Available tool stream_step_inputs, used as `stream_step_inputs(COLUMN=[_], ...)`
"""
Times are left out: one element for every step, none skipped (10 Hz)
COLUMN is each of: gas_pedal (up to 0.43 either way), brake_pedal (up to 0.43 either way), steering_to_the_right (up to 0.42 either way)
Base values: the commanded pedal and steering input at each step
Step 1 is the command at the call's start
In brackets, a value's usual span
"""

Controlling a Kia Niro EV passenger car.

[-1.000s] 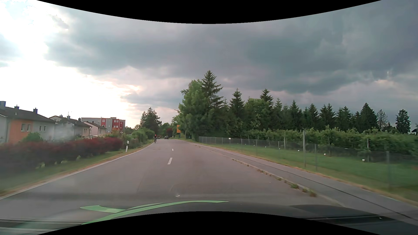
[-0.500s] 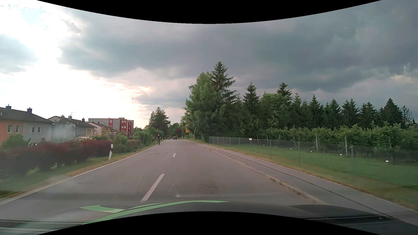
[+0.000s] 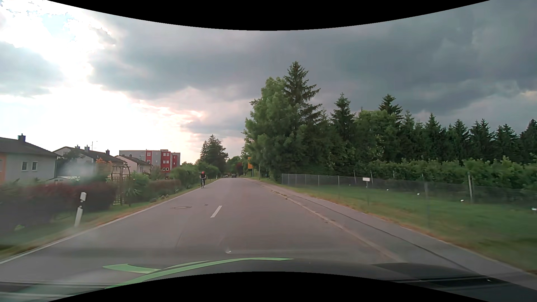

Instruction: Follow the waypoints while adhering to traffic rules and regulations

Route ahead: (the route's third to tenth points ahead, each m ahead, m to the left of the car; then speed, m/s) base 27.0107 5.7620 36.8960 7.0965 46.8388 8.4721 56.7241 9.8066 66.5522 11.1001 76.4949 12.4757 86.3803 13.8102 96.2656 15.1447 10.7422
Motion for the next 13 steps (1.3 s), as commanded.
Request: stream_step_inputs(gas_pedal=[0.110, 0.110, 0.110, 0.110, 0.110, 0.110, 0.110, 0.110, 0.087, 0.079, 0.079, 0.079, 0.079], brake_pedal=[0.000, 0.000, 0.000, 0.000, 0.000, 0.000, 0.000, 0.000, 0.000, 0.000, 0.000, 0.000, 0.000], steering_to_the_right=[-0.039, -0.039, -0.038, -0.038, -0.038, -0.038, -0.037, -0.036, -0.034, -0.034, -0.033, -0.030, -0.025])
